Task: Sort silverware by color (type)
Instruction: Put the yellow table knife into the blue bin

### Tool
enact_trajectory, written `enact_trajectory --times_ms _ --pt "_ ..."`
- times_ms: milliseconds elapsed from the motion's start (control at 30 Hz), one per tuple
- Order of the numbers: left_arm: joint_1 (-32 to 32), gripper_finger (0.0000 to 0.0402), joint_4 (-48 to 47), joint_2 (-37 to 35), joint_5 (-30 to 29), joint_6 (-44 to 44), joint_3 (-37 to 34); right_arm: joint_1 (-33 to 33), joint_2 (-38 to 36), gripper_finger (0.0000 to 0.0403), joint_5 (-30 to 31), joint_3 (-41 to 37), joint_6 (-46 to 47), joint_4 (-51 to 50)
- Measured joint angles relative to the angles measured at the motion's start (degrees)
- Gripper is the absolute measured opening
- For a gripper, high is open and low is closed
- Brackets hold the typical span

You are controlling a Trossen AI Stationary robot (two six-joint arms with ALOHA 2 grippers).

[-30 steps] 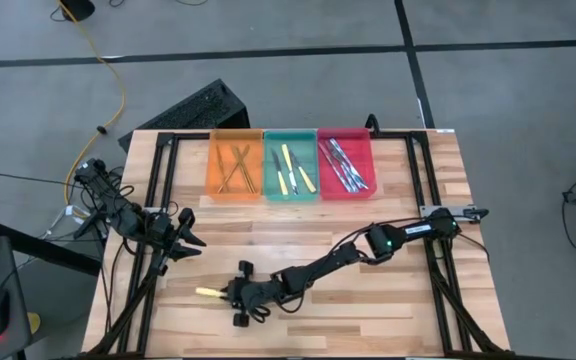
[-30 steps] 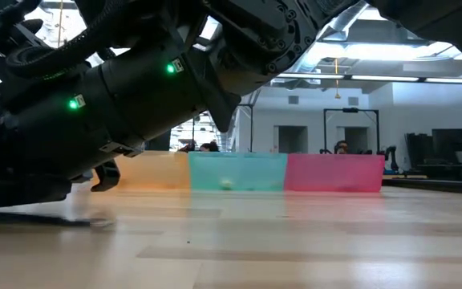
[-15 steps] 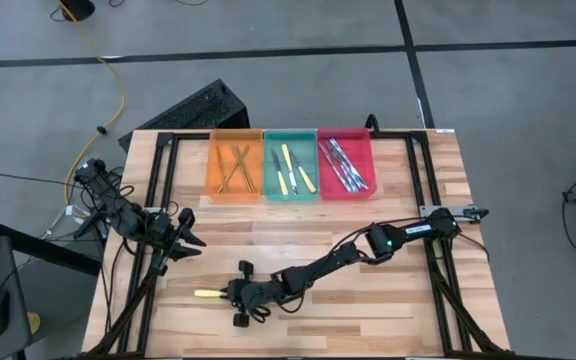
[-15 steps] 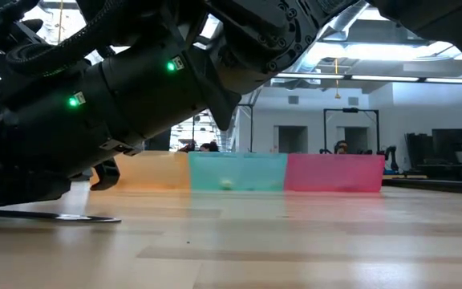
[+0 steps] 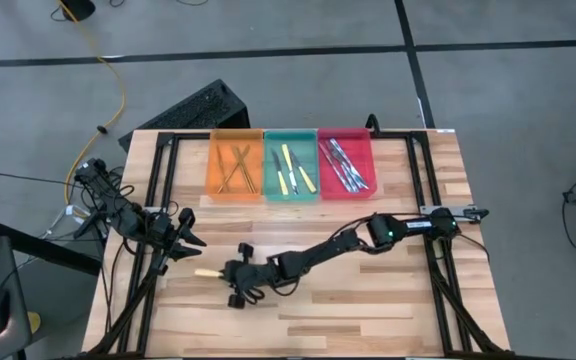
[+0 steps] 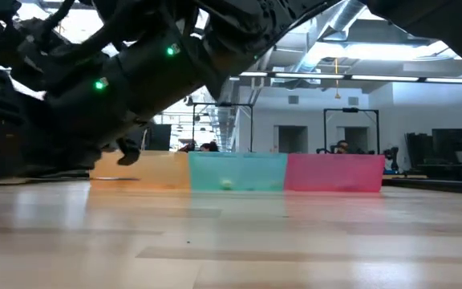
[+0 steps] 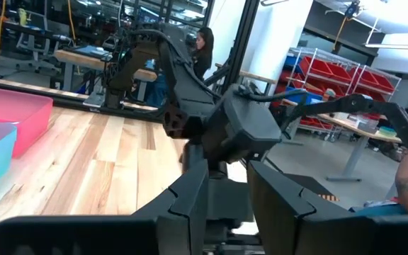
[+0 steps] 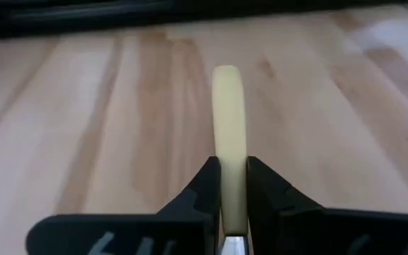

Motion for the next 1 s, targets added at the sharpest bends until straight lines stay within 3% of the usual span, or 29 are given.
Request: enact_trajectory --times_ms 433,1000 --pt "0.0 0.0089 0.0 0.0 0.0 0.0 0.0 -2.9 -4.0 0.0053 4.3 0.0 -0.5 -8.8" --pt "0.0 0.0089 0.0 0.0 0.0 0.0 0.0 -9.4 -8.5 0.0053 4.9 0.1 -1.4 -12.7"
